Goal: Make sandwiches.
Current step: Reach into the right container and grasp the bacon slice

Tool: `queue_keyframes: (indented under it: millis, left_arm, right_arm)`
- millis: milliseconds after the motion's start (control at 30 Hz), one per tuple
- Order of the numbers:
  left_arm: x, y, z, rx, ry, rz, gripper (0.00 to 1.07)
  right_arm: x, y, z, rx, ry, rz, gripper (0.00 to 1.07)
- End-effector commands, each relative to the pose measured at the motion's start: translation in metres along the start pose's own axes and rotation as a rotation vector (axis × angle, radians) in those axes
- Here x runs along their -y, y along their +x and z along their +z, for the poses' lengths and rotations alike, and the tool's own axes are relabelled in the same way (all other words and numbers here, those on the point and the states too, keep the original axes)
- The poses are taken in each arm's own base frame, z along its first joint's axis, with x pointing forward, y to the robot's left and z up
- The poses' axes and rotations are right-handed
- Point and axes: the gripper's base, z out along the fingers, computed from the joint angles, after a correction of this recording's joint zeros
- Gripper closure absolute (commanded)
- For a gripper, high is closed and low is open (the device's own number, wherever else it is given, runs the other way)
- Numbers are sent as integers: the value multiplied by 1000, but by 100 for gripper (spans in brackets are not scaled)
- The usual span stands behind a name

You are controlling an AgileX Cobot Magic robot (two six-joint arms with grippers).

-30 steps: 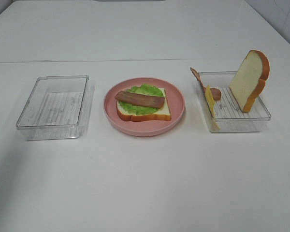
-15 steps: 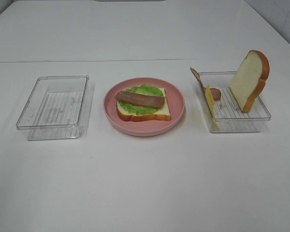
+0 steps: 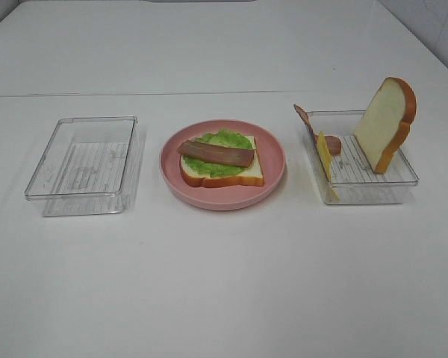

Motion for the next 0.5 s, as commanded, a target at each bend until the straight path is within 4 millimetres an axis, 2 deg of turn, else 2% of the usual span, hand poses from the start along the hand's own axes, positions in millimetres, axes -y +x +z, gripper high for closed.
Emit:
queue_keyframes:
  millis: [33,233,500]
  left_arm:
    - [2,11,-2,-1,15,-3,7]
    - [5,17,12,24,49,-26,7]
    - [5,16,12,25,44,-69,7]
  right_arm:
    - [0,2,-2,36,1,5,9]
    - [0,2,-2,33,0,6,9]
    - [-1,2,-2,29,-3,7,9]
